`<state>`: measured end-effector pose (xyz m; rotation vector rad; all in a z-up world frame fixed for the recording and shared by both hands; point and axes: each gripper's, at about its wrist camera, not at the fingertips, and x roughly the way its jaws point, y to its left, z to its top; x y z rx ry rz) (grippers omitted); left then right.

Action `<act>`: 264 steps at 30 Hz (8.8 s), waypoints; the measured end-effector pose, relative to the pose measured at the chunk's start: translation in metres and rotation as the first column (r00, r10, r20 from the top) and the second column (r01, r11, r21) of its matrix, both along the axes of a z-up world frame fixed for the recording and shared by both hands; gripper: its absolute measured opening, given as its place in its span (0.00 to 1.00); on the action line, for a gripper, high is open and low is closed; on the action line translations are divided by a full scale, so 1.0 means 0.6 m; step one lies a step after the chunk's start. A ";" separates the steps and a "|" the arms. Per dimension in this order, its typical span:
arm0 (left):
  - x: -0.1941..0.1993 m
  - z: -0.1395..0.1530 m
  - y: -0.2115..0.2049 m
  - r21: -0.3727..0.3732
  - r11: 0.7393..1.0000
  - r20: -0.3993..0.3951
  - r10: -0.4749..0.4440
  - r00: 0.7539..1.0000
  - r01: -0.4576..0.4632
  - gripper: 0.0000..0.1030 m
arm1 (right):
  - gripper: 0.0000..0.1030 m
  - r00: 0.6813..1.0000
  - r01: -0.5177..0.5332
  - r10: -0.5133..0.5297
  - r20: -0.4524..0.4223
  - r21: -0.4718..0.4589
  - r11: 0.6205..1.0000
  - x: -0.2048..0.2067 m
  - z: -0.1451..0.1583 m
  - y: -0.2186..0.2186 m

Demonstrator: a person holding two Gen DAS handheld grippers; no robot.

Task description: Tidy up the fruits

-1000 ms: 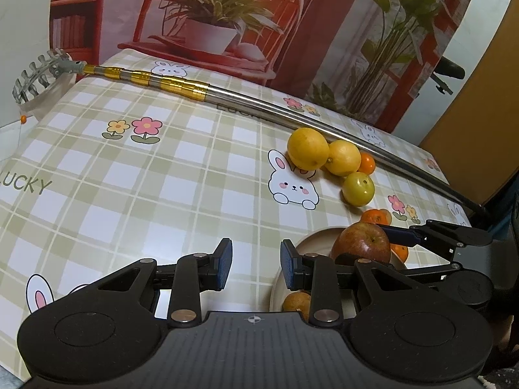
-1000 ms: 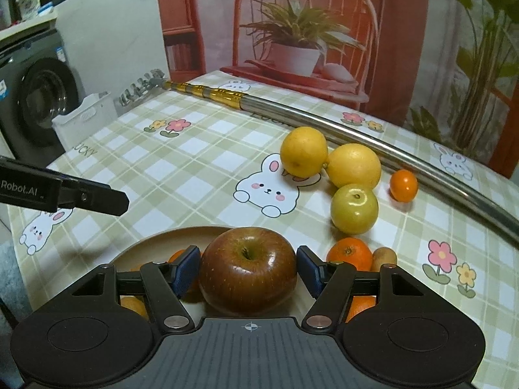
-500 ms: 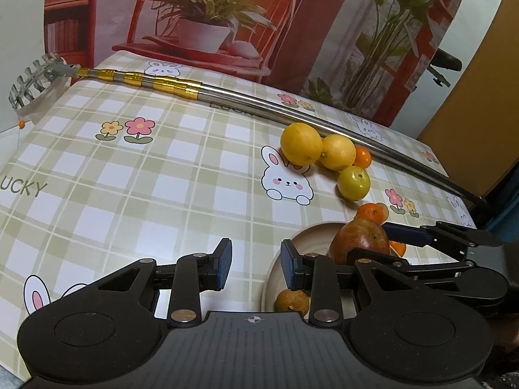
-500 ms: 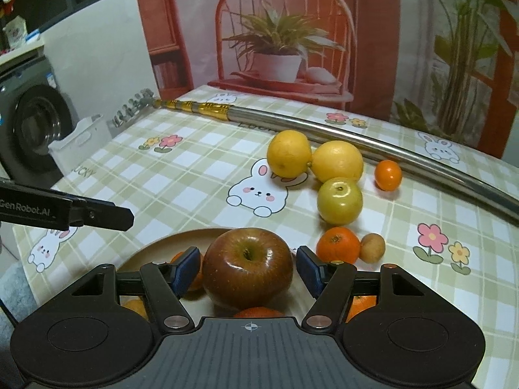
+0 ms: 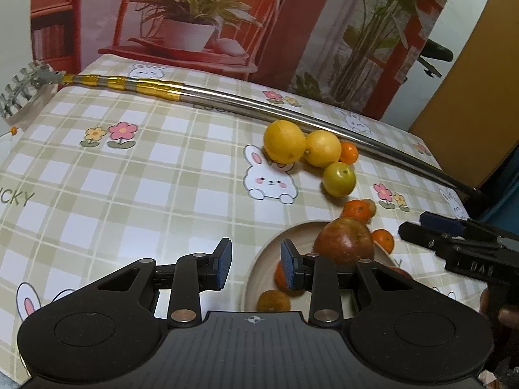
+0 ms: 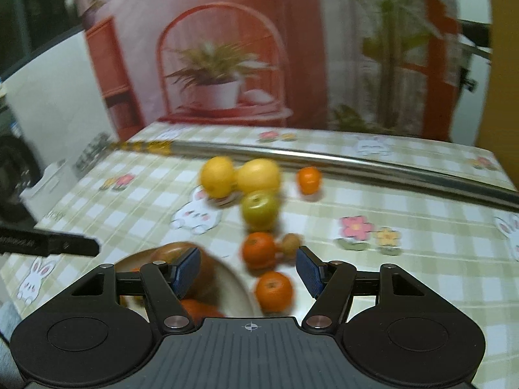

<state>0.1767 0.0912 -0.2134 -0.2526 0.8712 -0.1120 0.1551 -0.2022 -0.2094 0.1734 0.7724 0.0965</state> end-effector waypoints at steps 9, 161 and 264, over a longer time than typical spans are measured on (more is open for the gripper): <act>0.048 0.025 -0.054 -0.009 0.994 -0.017 -0.107 0.994 0.107 0.34 | 0.60 0.993 0.107 -0.106 0.042 -0.016 0.994 -0.011 0.008 -0.073; 0.012 -0.048 -0.121 0.081 0.942 -0.118 -0.315 0.942 0.325 0.37 | 0.42 0.993 0.103 -0.110 0.052 0.111 0.988 -0.121 -0.013 0.004; -0.113 -0.024 -0.045 -0.054 0.978 -0.037 -0.204 0.978 0.202 0.46 | 0.43 0.976 -0.168 0.167 -0.136 0.009 0.986 -0.154 -0.029 0.123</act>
